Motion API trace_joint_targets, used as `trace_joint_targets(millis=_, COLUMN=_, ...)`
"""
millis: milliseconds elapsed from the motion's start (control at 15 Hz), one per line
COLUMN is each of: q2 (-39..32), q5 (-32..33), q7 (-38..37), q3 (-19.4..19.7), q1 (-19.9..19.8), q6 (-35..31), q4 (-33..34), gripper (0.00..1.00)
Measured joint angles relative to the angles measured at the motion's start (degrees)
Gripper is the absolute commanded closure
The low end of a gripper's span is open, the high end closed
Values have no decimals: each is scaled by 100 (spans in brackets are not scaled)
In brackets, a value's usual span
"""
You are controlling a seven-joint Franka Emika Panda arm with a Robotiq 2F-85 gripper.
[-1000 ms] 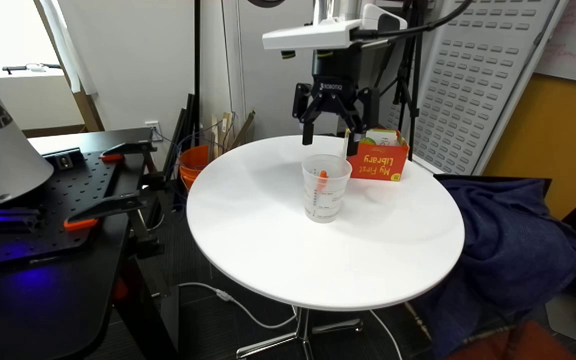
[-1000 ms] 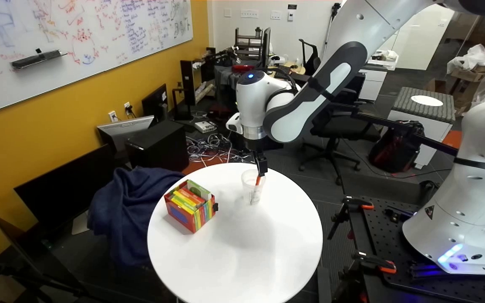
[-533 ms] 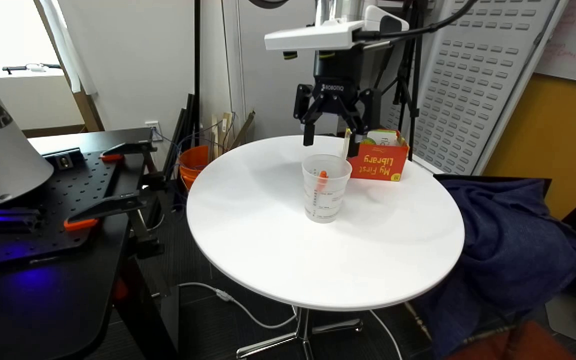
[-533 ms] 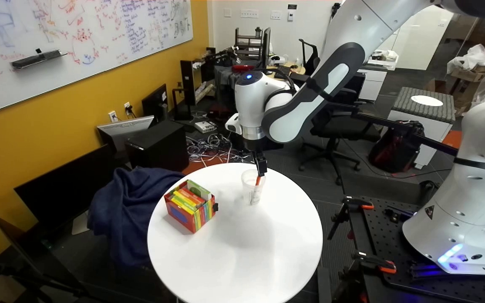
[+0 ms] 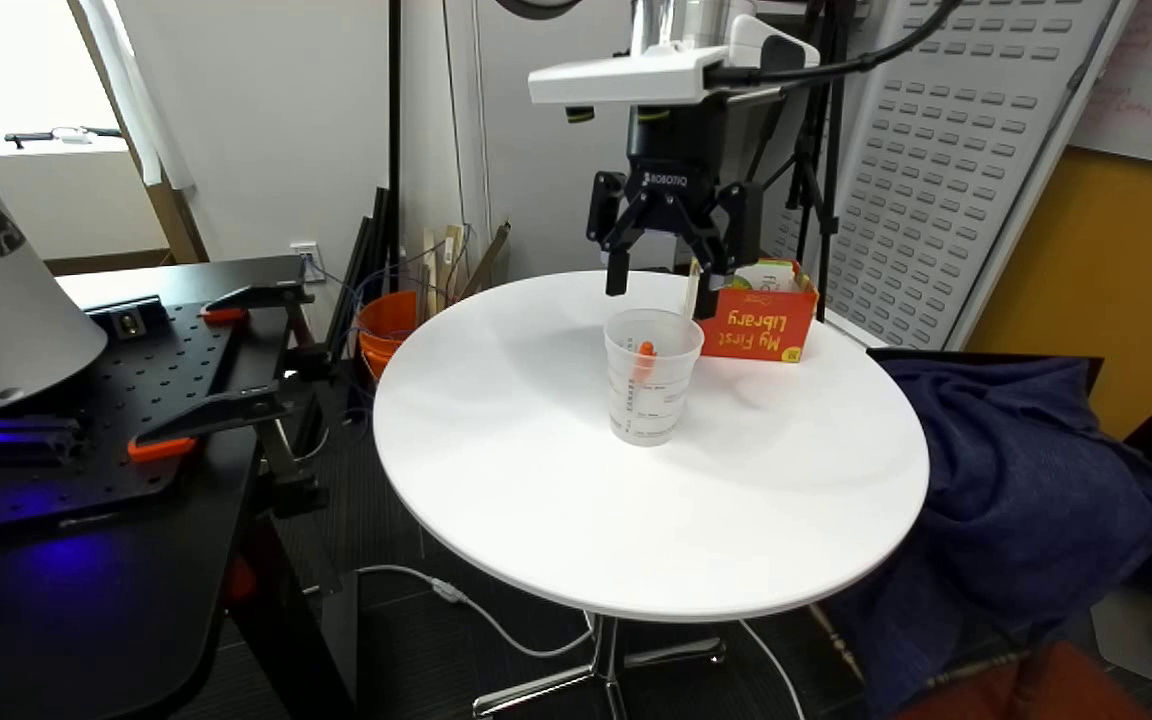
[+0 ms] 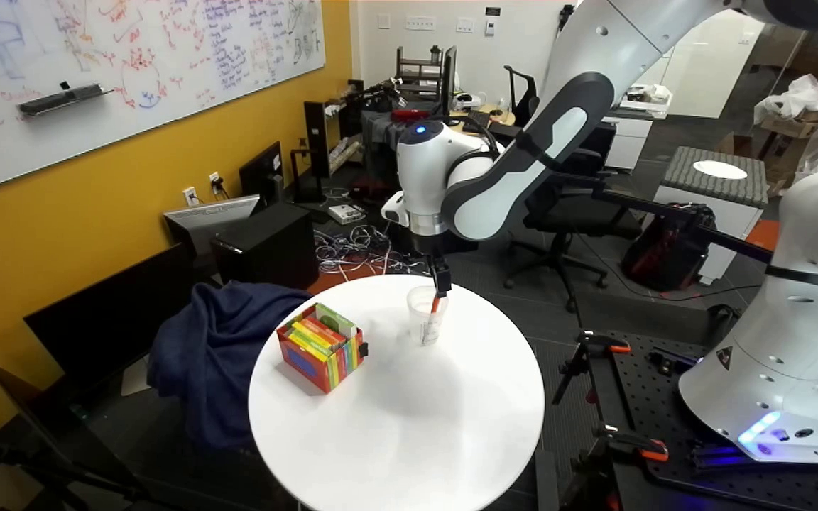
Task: Put the marker on the table
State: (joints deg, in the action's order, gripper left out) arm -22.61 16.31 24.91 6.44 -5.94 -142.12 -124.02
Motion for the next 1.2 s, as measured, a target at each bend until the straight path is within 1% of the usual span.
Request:
trace_joint_targets(millis=267, q2=-30, q5=-9, q7=0, q3=-41, q1=-72, q6=0, q4=0, gripper=0)
trace_joint_targets(millis=600, q2=-113, q5=-35, q7=129, q3=-198, q1=-198, q6=0, q4=13, gripper=1)
trace_joint_targets(millis=733, q2=-153, q5=-50, q7=264, q3=-264, q1=-252, q6=0, q4=39, gripper=7)
trace_joint_targets(millis=867, q2=-184, q5=-54, q7=350, q3=-303, q1=-284, q6=0, q4=64, gripper=22)
trace_joint_targets(millis=933, q2=-194, q5=-57, q7=410, q3=-308, q1=-294, q6=0, q4=73, gripper=24)
trace_joint_targets(millis=1067, q2=-209, q5=-62, q7=509, q3=-325, q1=-322, q6=0, q4=96, gripper=34)
trace_joint_targets(millis=1200, q2=-220, q5=-63, q7=544, q3=-340, q1=-342, q6=0, q4=120, gripper=30)
